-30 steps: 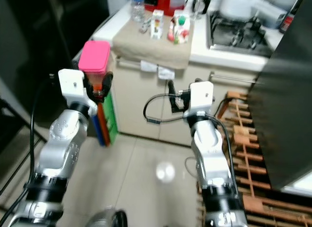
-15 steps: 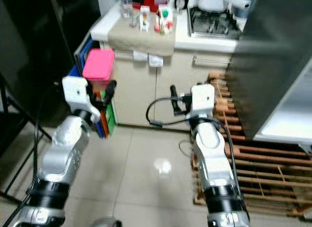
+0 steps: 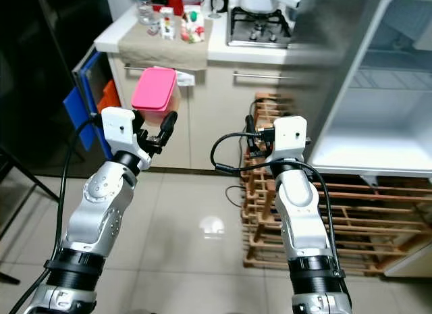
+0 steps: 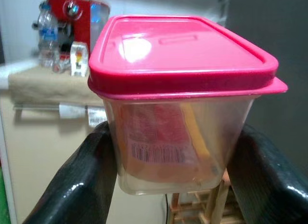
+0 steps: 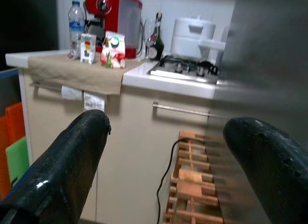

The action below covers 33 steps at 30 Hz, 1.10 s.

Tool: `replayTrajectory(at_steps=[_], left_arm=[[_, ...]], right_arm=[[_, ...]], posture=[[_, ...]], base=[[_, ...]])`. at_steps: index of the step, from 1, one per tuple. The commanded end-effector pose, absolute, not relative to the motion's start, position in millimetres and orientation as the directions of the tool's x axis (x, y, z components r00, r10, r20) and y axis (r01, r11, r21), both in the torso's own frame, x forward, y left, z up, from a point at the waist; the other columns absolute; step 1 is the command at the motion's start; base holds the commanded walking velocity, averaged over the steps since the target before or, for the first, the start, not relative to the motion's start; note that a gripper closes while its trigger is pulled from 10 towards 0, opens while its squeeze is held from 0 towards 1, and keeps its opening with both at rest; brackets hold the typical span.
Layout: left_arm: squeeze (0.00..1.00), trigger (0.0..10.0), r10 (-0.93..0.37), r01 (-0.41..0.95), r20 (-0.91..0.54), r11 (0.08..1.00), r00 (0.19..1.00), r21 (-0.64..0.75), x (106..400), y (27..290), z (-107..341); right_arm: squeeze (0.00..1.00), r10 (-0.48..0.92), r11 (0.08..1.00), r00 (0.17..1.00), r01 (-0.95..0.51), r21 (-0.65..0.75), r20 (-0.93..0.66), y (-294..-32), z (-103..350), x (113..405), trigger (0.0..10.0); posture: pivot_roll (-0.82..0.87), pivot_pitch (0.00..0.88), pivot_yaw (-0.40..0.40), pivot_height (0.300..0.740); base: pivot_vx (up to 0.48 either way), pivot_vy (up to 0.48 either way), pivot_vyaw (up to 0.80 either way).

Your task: Restocking fridge

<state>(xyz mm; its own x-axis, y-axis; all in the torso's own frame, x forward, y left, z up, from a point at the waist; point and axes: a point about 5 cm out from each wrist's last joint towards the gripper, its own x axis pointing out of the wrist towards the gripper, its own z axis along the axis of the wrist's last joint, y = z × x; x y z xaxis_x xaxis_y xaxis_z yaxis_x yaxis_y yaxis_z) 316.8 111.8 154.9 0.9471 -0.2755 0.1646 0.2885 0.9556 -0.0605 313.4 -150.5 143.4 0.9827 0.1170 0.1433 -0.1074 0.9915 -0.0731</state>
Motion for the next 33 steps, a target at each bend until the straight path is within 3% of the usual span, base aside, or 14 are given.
replayTrajectory(at_steps=[1, 33], left_arm=[[0.0, 10.0, -0.276, 0.292, 0.193, 0.955, 0.941, -0.058, 317.9, 112.5, 163.2], [0.0, 10.0, -0.301, 0.315, 0.184, 0.948, 0.936, -0.053, 329.9, 104.0, 165.8]], right_arm=[[0.0, 0.122, 0.991, 0.981, -0.111, -0.079, 0.154, -149.0, 146.5, 314.4, 10.0], [0.0, 0.077, 0.995, 0.984, -0.066, -0.071, 0.163, -159.6, 145.7, 309.5, 10.0]], posture=[[-0.07, 0.0, 0.007, 0.74], [-0.1, 0.0, 0.028, 0.74]], base=[[0.0, -0.472, 0.0], [0.0, -0.472, 0.0]])
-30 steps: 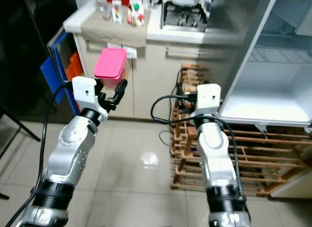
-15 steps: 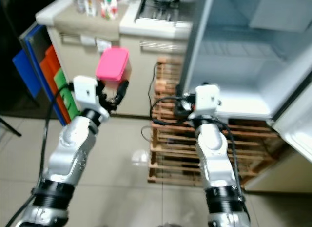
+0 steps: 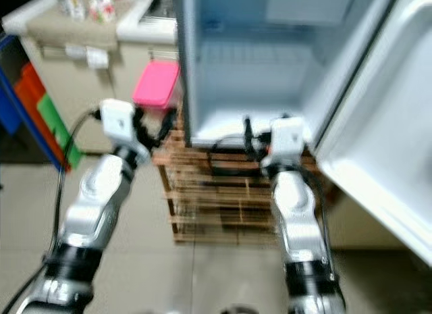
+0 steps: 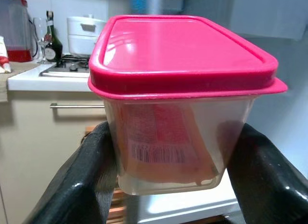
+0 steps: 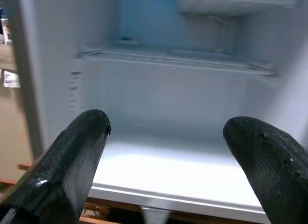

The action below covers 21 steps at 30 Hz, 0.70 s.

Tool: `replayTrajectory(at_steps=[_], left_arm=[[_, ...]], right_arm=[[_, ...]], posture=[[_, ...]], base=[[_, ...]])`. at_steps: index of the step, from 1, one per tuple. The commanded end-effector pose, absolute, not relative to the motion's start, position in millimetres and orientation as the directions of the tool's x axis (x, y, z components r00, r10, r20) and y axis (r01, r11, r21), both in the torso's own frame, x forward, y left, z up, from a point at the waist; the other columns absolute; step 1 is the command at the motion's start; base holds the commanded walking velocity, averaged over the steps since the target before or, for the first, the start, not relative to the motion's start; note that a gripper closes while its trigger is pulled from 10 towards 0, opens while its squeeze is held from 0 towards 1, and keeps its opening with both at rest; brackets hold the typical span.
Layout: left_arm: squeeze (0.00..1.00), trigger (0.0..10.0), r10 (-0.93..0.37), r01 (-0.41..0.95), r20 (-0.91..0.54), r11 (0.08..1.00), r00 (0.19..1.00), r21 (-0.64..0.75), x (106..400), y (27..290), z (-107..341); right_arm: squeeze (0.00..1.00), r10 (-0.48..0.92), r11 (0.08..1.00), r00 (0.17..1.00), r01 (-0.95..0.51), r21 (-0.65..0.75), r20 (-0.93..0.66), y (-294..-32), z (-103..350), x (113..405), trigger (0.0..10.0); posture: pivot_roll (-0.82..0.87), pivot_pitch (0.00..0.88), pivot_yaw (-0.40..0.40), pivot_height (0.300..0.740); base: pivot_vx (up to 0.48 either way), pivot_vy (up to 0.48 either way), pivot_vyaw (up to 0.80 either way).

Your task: Restocking fridge

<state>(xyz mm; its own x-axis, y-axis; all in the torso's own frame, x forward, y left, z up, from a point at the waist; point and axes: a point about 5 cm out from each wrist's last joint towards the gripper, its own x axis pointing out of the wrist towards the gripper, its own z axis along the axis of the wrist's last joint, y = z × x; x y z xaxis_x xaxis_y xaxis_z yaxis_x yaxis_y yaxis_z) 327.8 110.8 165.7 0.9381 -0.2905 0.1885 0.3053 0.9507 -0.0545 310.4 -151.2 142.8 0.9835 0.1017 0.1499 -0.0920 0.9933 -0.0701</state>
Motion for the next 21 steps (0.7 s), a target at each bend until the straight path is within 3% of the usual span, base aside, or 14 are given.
replayTrajectory(at_steps=[1, 10, 19, 21], left_arm=[[0.0, 10.0, -0.286, 0.298, 0.175, 0.953, 0.942, -0.049, 332.0, 104.7, 164.9], [0.0, 10.0, -0.279, 0.282, 0.148, 0.959, 0.949, -0.003, 347.9, 96.8, 165.0], [0.0, 10.0, -0.233, 0.225, 0.166, 0.972, 0.958, 0.062, 386.1, 105.4, 189.7], [0.0, 10.0, -0.214, 0.214, 0.193, 0.977, 0.958, 0.023, 389.9, 107.7, 197.0]], right_arm=[[0.0, 0.081, 0.995, 0.983, -0.071, -0.065, 0.166, -159.8, 146.1, 309.0, 10.0], [0.0, 0.171, 0.985, 0.971, -0.166, -0.04, 0.17, -156.9, 146.8, 300.4, 10.0], [0.0, 0.237, 0.972, 0.957, -0.231, -0.055, 0.17, -162.8, 151.6, 290.4, 10.0], [0.0, 0.38, 0.925, 0.91, -0.373, -0.073, 0.165, -145.1, 154.4, 281.9, 10.0]], posture=[[-0.11, 0.0, 0.029, 0.74], [-0.11, 0.0, 0.027, 0.74], [-0.16, 0.0, 0.047, 0.74], [-0.16, 0.0, 0.053, 0.74]], base=[[0.0, -0.465, 0.0], [0.0, 0.0, 0.0], [0.0, 0.0, 0.0], [0.0, 0.0, 0.0]])
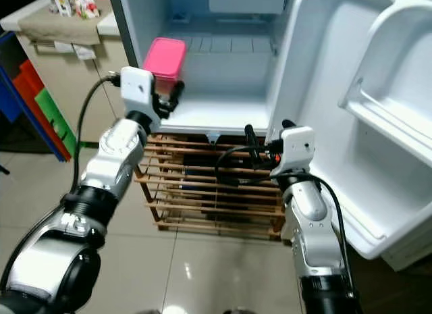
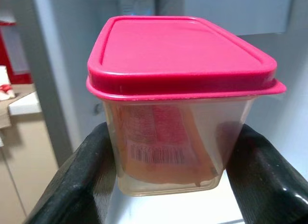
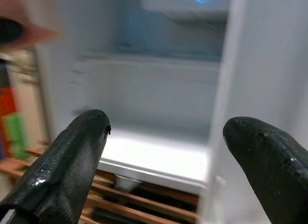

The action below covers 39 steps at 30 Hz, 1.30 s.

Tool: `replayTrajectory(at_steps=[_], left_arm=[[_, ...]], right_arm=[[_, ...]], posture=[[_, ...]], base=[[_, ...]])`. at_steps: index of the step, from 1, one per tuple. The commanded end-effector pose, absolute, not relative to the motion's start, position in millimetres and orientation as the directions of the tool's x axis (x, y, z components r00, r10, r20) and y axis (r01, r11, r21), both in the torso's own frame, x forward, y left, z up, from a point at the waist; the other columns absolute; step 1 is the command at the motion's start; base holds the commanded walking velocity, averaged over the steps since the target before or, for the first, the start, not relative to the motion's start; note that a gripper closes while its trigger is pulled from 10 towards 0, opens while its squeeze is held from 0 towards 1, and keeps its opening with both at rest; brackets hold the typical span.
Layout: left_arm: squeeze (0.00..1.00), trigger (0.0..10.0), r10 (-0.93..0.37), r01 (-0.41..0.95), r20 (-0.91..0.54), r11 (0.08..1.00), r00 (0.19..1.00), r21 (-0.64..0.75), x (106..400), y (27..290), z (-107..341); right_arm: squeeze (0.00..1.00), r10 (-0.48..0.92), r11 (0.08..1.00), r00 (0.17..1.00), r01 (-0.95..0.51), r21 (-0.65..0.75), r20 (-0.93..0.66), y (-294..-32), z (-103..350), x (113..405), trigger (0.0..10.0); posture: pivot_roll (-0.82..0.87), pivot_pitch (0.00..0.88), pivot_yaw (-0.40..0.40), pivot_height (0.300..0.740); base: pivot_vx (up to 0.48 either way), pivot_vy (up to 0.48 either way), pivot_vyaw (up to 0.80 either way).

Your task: Restocking fridge

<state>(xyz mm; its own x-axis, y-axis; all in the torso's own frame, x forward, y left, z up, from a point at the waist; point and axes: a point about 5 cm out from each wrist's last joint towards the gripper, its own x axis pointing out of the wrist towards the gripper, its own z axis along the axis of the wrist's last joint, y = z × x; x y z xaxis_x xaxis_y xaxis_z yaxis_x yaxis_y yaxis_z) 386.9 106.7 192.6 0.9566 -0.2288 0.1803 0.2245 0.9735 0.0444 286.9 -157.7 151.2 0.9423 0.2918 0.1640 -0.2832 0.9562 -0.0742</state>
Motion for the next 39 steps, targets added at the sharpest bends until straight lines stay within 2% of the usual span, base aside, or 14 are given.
replayTrajectory(at_steps=[1, 8, 10, 16, 27, 33, 39], left_arm=[[0.0, 10.0, -0.209, 0.212, 0.201, 0.977, 0.957, 0.009, 390.9, 108.2, 198.8], [0.0, 10.0, -0.209, 0.213, 0.214, 0.977, 0.954, 0.005, 399.4, 102.1, 206.7], [0.0, 10.0, -0.242, 0.253, 0.217, 0.967, 0.946, -0.021, 400.0, 95.4, 208.2], [0.0, 10.0, -0.28, 0.281, 0.228, 0.959, 0.933, 0.027, 398.2, 84.6, 207.3], [0.0, 10.0, -0.234, 0.239, 0.248, 0.971, 0.94, 0.008, 402.8, 88.5, 215.3], [0.0, 10.0, -0.256, 0.263, 0.198, 0.965, 0.946, -0.013, 409.2, 73.6, 227.6], [0.0, 10.0, -0.203, 0.215, 0.144, 0.974, 0.968, -0.073, 412.2, 66.9, 229.5]], right_arm=[[0.0, 0.403, 0.915, 0.9, -0.396, -0.078, 0.164, -141.7, 155.4, 280.0, 10.0], [0.0, 0.402, 0.915, 0.904, -0.393, -0.086, 0.142, -146.2, 155.0, 278.4, 10.0], [0.0, 0.389, 0.921, 0.912, -0.381, -0.088, 0.131, -148.4, 152.4, 278.8, 10.0], [0.0, 0.39, 0.92, 0.913, -0.383, -0.081, 0.121, -145.1, 151.5, 277.1, 10.0], [0.0, 0.413, 0.91, 0.904, -0.408, -0.067, 0.112, -140.0, 150.2, 272.6, 10.0], [0.0, 0.431, 0.902, 0.898, -0.426, -0.068, 0.091, -135.5, 146.5, 266.1, 10.0], [0.0, 0.441, 0.897, 0.893, -0.438, -0.055, 0.085, -128.2, 144.5, 257.3, 10.0]], posture=[[-0.17, 0.0, 0.054, 0.74], [-0.17, 0.0, 0.047, 0.74], [-0.17, 0.0, 0.046, 0.74], [-0.18, 0.0, 0.049, 0.74], [-0.17, 0.0, 0.042, 0.74], [-0.17, 0.0, 0.055, 0.74], [-0.18, 0.02, 0.077, 0.74]], base=[[0.0, 0.0, 0.0], [0.384, 0.0, 0.0], [0.472, 0.0, 0.0], [0.472, 0.0, 0.0], [0.471, 0.0, 0.0], [0.0, 0.0, 0.0], [0.0, 0.0, 0.0]])
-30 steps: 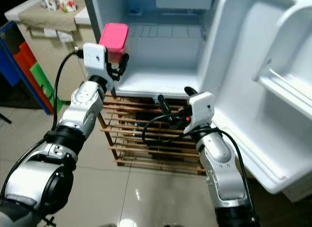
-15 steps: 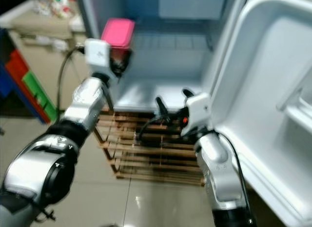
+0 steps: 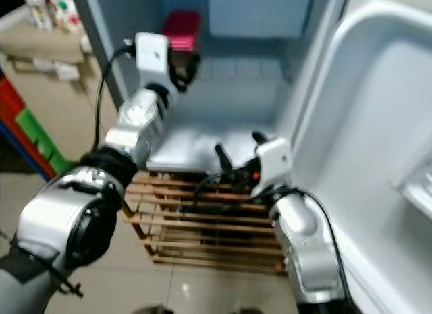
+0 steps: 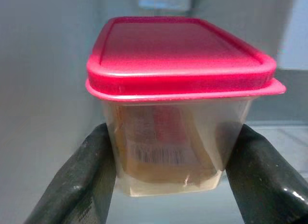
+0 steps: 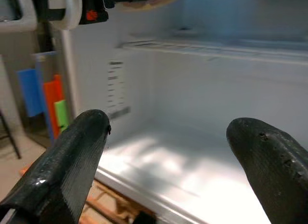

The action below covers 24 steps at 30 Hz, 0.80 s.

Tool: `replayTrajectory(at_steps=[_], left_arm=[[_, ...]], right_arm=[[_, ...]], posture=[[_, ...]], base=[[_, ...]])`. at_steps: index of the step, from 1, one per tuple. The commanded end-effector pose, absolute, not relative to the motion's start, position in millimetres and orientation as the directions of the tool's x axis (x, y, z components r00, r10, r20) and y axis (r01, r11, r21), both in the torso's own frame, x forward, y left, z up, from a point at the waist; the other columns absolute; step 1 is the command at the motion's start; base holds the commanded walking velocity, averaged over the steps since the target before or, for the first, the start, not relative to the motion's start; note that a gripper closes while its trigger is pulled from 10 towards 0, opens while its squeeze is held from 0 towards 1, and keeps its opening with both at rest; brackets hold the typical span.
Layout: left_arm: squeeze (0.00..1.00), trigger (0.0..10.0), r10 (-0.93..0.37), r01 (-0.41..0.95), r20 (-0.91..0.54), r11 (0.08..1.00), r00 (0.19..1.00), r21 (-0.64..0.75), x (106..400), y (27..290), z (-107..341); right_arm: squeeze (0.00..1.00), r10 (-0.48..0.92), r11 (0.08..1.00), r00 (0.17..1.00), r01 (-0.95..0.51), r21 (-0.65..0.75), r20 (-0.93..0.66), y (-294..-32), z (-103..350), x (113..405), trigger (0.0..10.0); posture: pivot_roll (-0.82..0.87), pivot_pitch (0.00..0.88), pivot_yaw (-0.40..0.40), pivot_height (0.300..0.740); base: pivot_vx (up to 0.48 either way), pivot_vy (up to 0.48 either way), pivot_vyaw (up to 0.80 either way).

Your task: Restocking fridge

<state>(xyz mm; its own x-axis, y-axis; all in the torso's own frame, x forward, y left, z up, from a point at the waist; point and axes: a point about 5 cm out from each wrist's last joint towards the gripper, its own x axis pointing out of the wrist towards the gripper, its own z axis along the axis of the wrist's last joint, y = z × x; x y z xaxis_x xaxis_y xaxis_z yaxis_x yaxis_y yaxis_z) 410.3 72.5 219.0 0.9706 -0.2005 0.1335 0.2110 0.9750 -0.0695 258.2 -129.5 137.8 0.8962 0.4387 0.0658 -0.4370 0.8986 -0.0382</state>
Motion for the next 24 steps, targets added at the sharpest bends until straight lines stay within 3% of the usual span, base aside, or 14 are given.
replayTrajectory(at_steps=[1, 15, 24], left_arm=[[0.0, 10.0, -0.191, 0.203, 0.139, 0.976, 0.972, -0.078, 412.8, 67.8, 230.0], [0.0, 10.0, -0.09, 0.096, 0.105, 0.993, 0.99, -0.062, 423.5, 99.8, 247.7], [0.0, 10.0, -0.09, 0.096, 0.084, 0.993, 0.992, -0.07, 426.3, 96.8, 259.8]], right_arm=[[0.0, 0.444, 0.896, 0.892, -0.441, -0.054, 0.086, -126.8, 145.0, 255.6, 10.0], [0.0, 0.515, 0.857, 0.854, -0.511, -0.062, 0.073, -115.4, 153.4, 225.4, 10.0], [0.0, 0.52, 0.853, 0.854, -0.517, -0.07, 0.036, -110.0, 156.1, 203.0, 10.0]], posture=[[-0.19, 0.032, 0.083, 0.74], [-0.24, 0.157, 0.106, 0.74], [-0.27, 0.227, 0.115, 0.74]], base=[[0.0, 0.0, 0.0], [0.0, 0.0, 0.0], [0.0, 0.0, 0.0]])
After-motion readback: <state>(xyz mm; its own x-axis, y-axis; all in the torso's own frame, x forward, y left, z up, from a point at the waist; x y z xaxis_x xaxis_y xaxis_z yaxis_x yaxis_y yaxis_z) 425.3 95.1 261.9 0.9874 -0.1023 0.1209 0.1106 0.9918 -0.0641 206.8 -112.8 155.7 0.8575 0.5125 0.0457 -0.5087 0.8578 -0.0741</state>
